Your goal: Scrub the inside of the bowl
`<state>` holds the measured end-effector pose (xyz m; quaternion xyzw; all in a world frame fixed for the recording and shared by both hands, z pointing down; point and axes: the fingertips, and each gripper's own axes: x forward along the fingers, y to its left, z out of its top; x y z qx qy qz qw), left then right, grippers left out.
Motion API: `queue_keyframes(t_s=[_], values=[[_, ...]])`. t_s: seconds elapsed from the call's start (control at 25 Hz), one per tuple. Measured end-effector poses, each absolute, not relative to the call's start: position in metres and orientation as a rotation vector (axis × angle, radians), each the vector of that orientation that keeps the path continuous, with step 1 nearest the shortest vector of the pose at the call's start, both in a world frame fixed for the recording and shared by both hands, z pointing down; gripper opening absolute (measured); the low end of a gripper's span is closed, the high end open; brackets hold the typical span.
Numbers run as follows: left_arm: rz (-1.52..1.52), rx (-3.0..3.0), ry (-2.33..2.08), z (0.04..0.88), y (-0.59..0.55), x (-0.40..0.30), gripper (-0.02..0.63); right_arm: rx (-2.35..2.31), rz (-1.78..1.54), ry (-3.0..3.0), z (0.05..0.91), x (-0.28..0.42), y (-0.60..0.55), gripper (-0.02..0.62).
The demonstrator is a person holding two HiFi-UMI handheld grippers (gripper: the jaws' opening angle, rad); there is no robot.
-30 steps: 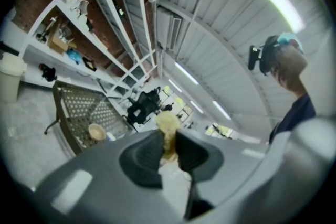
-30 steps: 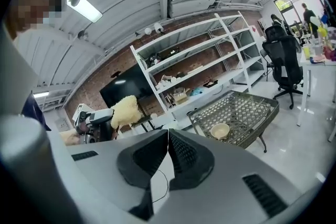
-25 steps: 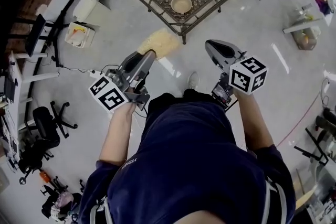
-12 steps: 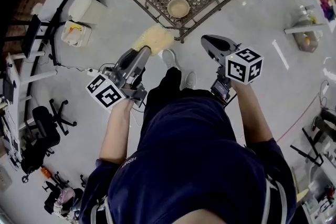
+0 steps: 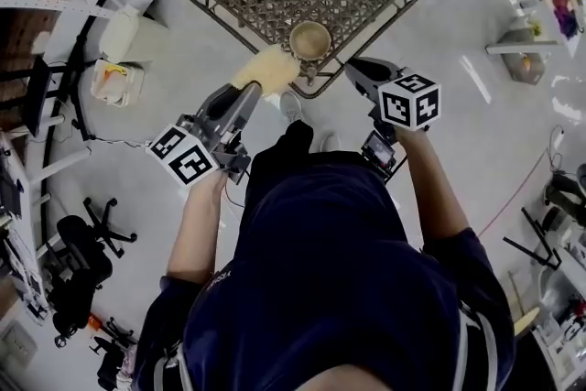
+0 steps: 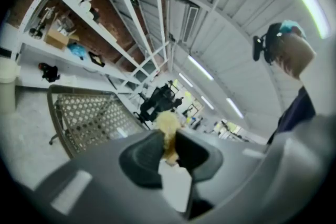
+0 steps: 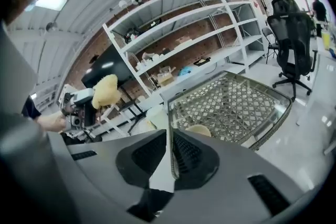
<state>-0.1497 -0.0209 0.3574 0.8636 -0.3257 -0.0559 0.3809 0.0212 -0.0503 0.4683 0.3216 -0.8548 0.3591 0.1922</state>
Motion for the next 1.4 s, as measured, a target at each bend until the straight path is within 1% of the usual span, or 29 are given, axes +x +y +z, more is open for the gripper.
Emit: queue_keyframes(t_s=[0.32, 0.36, 0.44, 0.48, 0.68, 0.88, 1.0, 1.12, 1.24, 1.4], values=[[0.085, 2.18, -0.723, 0.425, -0.072, -0.154, 0.061, 0.959, 1.017, -2.201, 0.554, 0.009, -0.111, 0.011], [0.109, 2.176, -0.717, 0.431, -0.077, -0.152, 0.061, 0.962, 1.015, -2.183, 0.563, 0.009, -0.117, 0.022], [0.155, 2.166, -0.703, 0.442, -0.085, -0.148, 0.061, 0.959, 1.026, -2.148, 0.582, 0.009, -0.128, 0.092], [0.177, 2.163, -0.696, 0.446, -0.088, -0.146, 0.061, 0.957, 1.031, -2.129, 0.591, 0.01, -0.133, 0.095], [0.27, 2.145, -0.703, 0.47, -0.097, -0.142, 0.061, 0.908, 1.043, -2.046, 0.644, 0.013, -0.152, 0.095], [0.299, 2.077, -0.744, 0.489, -0.098, -0.136, 0.061, 0.802, 1.127, -2.018, 0.683, 0.007, -0.153, 0.094], [0.317, 2.043, -0.767, 0.497, -0.099, -0.133, 0.061, 0.776, 1.164, -2.024, 0.691, 0.006, -0.153, 0.06], [0.344, 2.017, -0.788, 0.506, -0.101, -0.128, 0.061, 0.765, 1.191, -2.043, 0.692, 0.005, -0.157, 0.024], [0.415, 2.027, -0.803, 0.512, -0.104, -0.121, 0.061, 0.783, 1.191, -2.053, 0.682, 0.007, -0.161, 0.015], [0.696, 2.185, -0.806, 0.513, -0.11, -0.103, 0.06, 0.801, 1.129, -2.096, 0.641, 0.009, -0.165, 0.011]])
